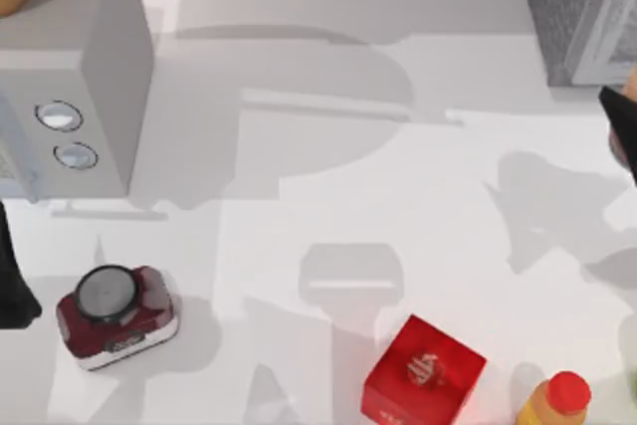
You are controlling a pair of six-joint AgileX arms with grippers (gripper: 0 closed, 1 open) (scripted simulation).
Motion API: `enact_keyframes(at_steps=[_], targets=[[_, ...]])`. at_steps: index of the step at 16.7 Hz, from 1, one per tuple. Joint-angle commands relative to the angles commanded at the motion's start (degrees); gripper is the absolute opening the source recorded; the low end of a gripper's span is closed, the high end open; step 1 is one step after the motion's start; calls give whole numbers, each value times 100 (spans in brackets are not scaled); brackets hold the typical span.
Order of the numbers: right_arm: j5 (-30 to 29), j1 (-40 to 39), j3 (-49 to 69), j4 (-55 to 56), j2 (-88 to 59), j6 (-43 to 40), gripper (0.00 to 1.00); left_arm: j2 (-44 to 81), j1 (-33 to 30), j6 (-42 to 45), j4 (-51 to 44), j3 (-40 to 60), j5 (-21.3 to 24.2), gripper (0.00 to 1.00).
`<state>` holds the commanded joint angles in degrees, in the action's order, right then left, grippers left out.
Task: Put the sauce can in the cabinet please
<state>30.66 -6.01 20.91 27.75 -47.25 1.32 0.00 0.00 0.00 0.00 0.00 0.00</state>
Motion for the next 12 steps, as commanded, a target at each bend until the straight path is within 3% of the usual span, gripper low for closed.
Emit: enact_keyframes(at_steps=[7, 12], targets=[[-2134, 417, -1452, -1928, 3408, -59, 0, 0, 0, 0, 0, 0, 0, 100], [-3009, 590, -2051, -2720, 4652, -126, 0, 0, 0, 0, 0, 0, 0, 100]])
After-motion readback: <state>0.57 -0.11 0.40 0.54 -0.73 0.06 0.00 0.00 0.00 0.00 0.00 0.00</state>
